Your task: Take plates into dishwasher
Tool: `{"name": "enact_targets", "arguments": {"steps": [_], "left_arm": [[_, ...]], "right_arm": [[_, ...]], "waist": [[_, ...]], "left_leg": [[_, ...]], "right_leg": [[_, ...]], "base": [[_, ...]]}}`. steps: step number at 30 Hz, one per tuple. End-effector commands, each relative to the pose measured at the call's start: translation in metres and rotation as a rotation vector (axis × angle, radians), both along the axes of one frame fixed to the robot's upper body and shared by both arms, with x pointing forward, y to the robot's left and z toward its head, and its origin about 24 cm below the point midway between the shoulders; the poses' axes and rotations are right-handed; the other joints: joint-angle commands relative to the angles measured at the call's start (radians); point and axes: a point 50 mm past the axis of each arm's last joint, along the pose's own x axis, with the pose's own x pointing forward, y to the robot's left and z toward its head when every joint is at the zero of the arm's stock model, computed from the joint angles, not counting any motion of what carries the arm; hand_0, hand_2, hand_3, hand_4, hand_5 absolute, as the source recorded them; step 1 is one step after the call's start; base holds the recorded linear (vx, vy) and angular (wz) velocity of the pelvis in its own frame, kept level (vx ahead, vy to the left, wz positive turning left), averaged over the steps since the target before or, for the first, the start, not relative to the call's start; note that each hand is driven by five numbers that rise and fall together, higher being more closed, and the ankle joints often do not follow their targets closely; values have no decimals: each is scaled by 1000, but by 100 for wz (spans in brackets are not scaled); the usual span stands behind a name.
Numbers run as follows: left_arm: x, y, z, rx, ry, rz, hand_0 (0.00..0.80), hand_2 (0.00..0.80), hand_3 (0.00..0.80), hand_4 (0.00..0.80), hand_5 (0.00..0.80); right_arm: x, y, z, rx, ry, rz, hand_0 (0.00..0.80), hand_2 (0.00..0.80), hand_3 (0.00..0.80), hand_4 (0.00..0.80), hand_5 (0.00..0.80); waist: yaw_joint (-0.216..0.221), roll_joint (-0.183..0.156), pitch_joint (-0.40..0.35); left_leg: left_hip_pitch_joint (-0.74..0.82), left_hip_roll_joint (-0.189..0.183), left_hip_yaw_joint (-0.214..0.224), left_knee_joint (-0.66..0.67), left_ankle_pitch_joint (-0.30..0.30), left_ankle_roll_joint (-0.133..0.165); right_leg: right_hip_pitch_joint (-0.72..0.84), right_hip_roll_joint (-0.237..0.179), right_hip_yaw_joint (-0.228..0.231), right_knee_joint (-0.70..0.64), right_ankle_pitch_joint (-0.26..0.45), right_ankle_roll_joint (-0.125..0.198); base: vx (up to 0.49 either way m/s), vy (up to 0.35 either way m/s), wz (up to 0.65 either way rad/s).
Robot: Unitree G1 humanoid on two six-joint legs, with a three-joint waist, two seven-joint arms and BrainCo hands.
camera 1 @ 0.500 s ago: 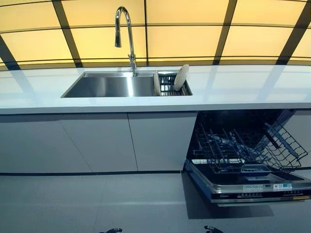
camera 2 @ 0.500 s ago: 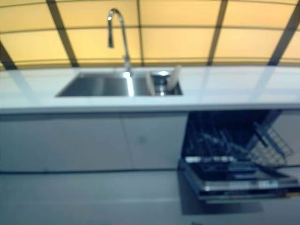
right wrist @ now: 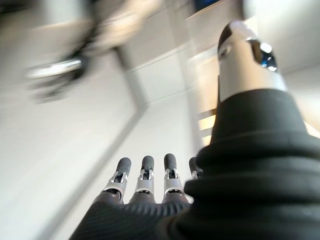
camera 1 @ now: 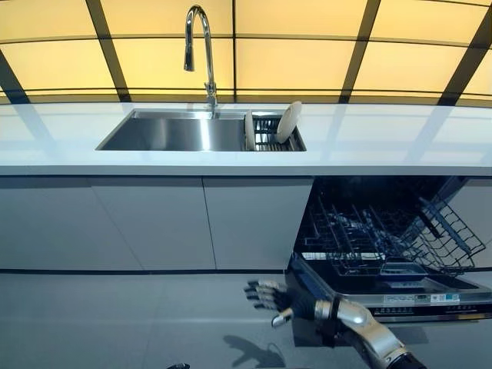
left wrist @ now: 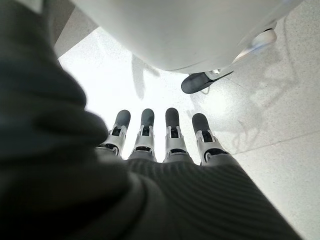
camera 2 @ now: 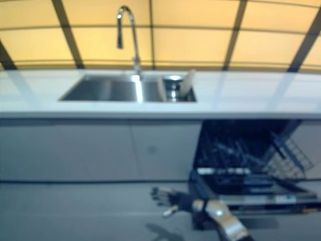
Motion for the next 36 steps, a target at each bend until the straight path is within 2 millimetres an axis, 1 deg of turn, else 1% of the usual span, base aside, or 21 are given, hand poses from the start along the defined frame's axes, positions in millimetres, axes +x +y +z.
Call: {"name": "enact_targets", "arguments": {"steps": [1,2,4,6,7,9,12,15,17,19,23,24,25,28,30,33,34,36], "left_arm": [[-8,-10,-5,-2,32,-13,0,0,0,0,0],[-10,-12,-5,-4,34,-11,0,0,0,0,0],[-12,-14,-6,-7,36,-7,0,0,0,0,0],[-18,-17,-7,-13,38,-1,0,0,0,0,0],[-19,-19,-7,-15,39,0,0,0,0,0,0],[-18,-22,-8,-20,41,3,0,0,0,0,0],[-17,-24,-8,-23,43,6,0,0,0,0,0],[-17,-24,-8,-21,43,11,0,0,0,0,0],[-17,-22,-8,-17,44,7,0,0,0,0,0],[-17,-21,-8,-15,44,6,0,0,0,0,0],[-15,-21,-8,-10,41,0,0,0,0,0,0],[-12,-20,-7,-8,37,-2,0,0,0,0,0],[-11,-20,-7,-8,36,-1,0,0,0,0,0],[-10,-18,-7,-4,37,-3,0,0,0,0,0],[-9,-16,-7,-1,32,-4,0,0,0,0,0],[-4,-14,-6,2,20,-8,0,0,0,0,0],[0,-13,-5,4,12,-13,0,0,0,0,0],[6,-11,-3,7,-3,-21,0,0,0,0,0]], "right_arm": [[29,6,74,378,-161,-114,0,0,0,0,0],[33,3,84,445,-183,-167,0,0,0,0,0],[38,-2,97,546,-189,-231,0,0,0,0,0],[45,-12,114,699,-180,-332,0,0,0,0,0],[47,-16,119,749,-178,-380,0,0,0,0,0],[52,-25,127,786,-189,-468,0,0,0,0,0],[59,-32,134,722,-233,-571,0,0,0,0,0],[63,-35,144,623,-306,-588,0,0,0,0,0],[65,-41,152,524,-381,-629,0,0,0,0,0],[66,-45,160,464,-439,-658,0,0,0,0,0],[68,-47,172,392,-520,-681,0,0,0,0,0],[69,-48,180,389,-545,-686,0,0,0,0,0],[69,-48,182,389,-554,-693,0,0,0,0,0],[73,-46,198,403,-604,-708,0,0,0,0,0],[74,-43,207,423,-621,-707,0,0,0,0,0],[76,-36,220,439,-655,-704,0,0,0,0,0],[78,-32,225,440,-675,-710,0,0,0,0,0],[82,-28,234,434,-714,-733,0,0,0,0,0]], "waist": [[-9,-29,21],[-11,-26,20],[-13,-20,18],[-18,-12,14],[-20,-10,12],[-22,-7,11],[-22,-4,9],[-22,-6,10],[-20,-11,12],[-20,-14,15],[-19,-19,21],[-18,-20,23],[-17,-20,24],[-10,-21,27],[-6,-20,32],[1,-20,47],[6,-20,58],[15,-15,77]], "left_leg": [[43,-88,61,-1,-62,104],[43,-88,63,-1,-64,105],[44,-88,66,-1,-67,108],[45,-88,72,-1,-73,111],[45,-87,74,-1,-75,112],[47,-87,77,-1,-79,113],[48,-89,80,-1,-79,113],[46,-90,81,-1,-80,114],[46,-92,79,-1,-80,114],[45,-93,78,-1,-80,115],[43,-98,74,-1,-82,118],[43,-100,71,-1,-83,120],[43,-101,71,-1,-83,120],[41,-107,67,-1,-84,125],[41,-109,68,-1,-84,132],[36,-119,69,12,-84,148],[28,-126,64,28,-85,157],[7,-141,44,60,-88,172]], "right_leg": [[-78,-13,33,15,100,34],[-79,-14,35,14,100,35],[-80,-16,37,14,99,36],[-80,-19,39,11,99,37],[-80,-21,39,10,100,37],[-79,-23,38,8,100,36],[-77,-26,37,5,102,35],[-79,-28,36,5,101,34],[-78,-30,36,6,101,32],[-79,-32,35,10,100,33],[-82,-37,35,21,97,34],[-84,-39,35,26,95,36],[-84,-40,34,27,95,36],[-91,-50,31,46,88,40],[-103,-58,30,76,79,43],[-136,-79,28,170,76,50],[-157,-91,26,233,84,50],[-198,-115,22,357,109,39]], "base": [[14,41,0],[13,44,0],[5,39,0],[2,49,-7],[4,40,-16],[9,38,-15],[12,39,-7],[12,37,-3],[19,33,0],[16,35,0],[8,54,0],[8,65,0],[13,79,0],[23,94,0],[12,111,0],[-14,136,1],[-34,175,-3],[-24,223,-7]]}}
